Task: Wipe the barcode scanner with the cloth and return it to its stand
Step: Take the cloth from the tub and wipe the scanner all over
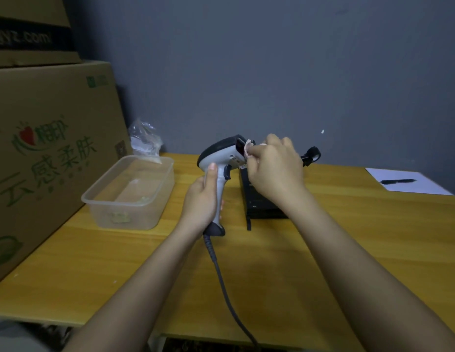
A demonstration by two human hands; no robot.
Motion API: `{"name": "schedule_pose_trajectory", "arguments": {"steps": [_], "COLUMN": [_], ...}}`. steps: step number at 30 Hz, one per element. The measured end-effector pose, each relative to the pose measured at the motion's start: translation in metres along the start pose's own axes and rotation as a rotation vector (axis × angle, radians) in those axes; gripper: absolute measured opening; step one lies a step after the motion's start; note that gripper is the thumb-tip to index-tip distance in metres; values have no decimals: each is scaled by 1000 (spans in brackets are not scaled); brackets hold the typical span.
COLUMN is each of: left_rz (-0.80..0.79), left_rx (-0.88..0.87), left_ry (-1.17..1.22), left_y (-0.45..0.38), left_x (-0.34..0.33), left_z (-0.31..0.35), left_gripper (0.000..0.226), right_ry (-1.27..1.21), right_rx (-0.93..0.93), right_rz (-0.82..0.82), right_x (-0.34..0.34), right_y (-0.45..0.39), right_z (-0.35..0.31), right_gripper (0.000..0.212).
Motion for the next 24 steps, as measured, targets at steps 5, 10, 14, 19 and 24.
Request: {"name": "schedule_pose_trajectory", "arguments": {"steps": [5,10,14,19,24], "left_rz": [-4,-39,-69,-116,-89], "left_rx": [-18,11,85,196,206], "left_ry": [-71,-55,32,84,265], "left_y": [-3,-1,-2,-1,-11], "left_x": [-6,-9,-3,-5,-2], "left_z": [-3,-6,-8,-21,-16], "left_gripper": [81,70,67,65,55], "right_ry": [-630,-230,193,85,-595], "right_rx": [-117,54,60,-52,-367], "right_rz": [233,322,141,-106,-57], "right_x": [-3,-18,-42,-34,-35], "right_y": [2,12,22,27,49], "right_z": [-2,-1,7,19,43], "right_gripper": [23,15,49,23,19]}}
Point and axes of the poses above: each hand's wrist, its own y-axis away from the middle knuckle, its own x-axis out of the back of the hand, z = x × y, the point moved 3 cm from there along -y, towards the middle knuckle, and after that the axes turned 9 degrees about x, right-handed, at the moved point
